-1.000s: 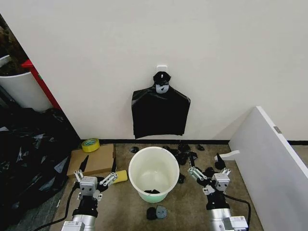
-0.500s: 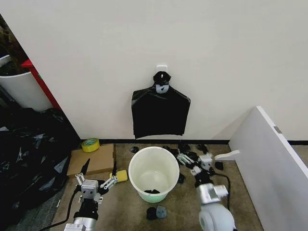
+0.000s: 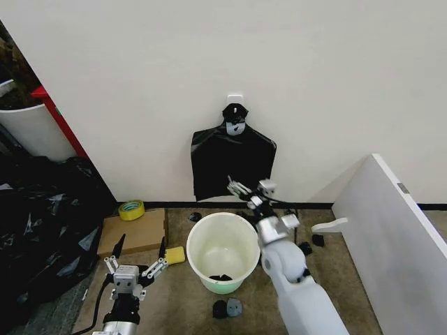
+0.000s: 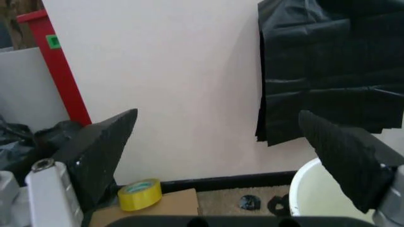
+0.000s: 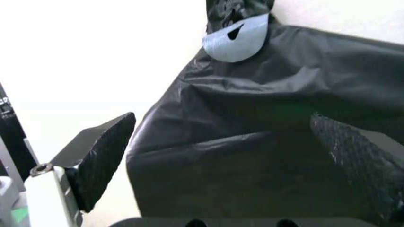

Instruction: Place the garbage bag over the trash bin.

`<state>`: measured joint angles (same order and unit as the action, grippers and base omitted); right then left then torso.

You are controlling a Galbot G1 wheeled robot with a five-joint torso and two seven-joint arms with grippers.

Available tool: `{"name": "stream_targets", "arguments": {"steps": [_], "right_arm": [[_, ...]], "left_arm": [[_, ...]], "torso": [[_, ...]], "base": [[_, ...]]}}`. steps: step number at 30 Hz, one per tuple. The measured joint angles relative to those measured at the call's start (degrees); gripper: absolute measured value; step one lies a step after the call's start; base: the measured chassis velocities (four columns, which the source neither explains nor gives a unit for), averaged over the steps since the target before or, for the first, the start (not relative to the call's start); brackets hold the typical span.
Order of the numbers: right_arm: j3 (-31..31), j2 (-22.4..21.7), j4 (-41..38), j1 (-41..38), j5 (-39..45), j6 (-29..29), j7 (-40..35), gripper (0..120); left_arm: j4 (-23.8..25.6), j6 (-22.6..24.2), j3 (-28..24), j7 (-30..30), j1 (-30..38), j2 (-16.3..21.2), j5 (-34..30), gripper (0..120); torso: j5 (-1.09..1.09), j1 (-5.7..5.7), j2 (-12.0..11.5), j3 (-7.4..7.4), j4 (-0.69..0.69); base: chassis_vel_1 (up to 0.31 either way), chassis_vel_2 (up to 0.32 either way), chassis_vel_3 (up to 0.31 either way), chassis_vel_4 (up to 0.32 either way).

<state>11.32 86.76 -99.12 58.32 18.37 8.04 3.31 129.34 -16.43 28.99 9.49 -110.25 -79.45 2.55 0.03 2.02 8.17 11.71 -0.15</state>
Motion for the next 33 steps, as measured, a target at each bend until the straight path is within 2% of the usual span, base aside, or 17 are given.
{"name": "stream_targets", "arguments": {"steps": [10,20,27,33], "right_arm": [[-0.42,-0.29,2.23,-6.56,6.38,-1.65,-1.41,100],[-0.59,0.48,3.01,-11.95,20.29,-4.33,-2.61,100],[-1.23,0.58,5.01,-13.36,20.7,-4.77,-2.72,100],[-1.35,0.92,6.48,-14.33,19.95,-4.22,-3.52,84]], "left_arm": [[0.27,-0.58,0.08,0.17,-1.0,-0.31,-0.23,100],[1.15,-0.34,0.04,0.18,-1.14,-0.5,-0.37,100],[1.89,0.28,0.06,0.23,-1.51,-0.57,-1.92,100],[2.24,0.5,0.1,0.23,-1.68,-0.65,-2.69,100]], "torso": [[0.0,0.0,0.0,0.0,-0.01],[0.0,-0.01,0.0,-0.01,0.0],[0.0,-0.01,0.0,-0.01,0.0],[0.0,-0.01,0.0,-0.01,0.0]], "base": [[0.0,0.0,0.0,0.0],[0.0,0.0,0.0,0.0],[0.0,0.0,0.0,0.0],[0.0,0.0,0.0,0.0]]}}
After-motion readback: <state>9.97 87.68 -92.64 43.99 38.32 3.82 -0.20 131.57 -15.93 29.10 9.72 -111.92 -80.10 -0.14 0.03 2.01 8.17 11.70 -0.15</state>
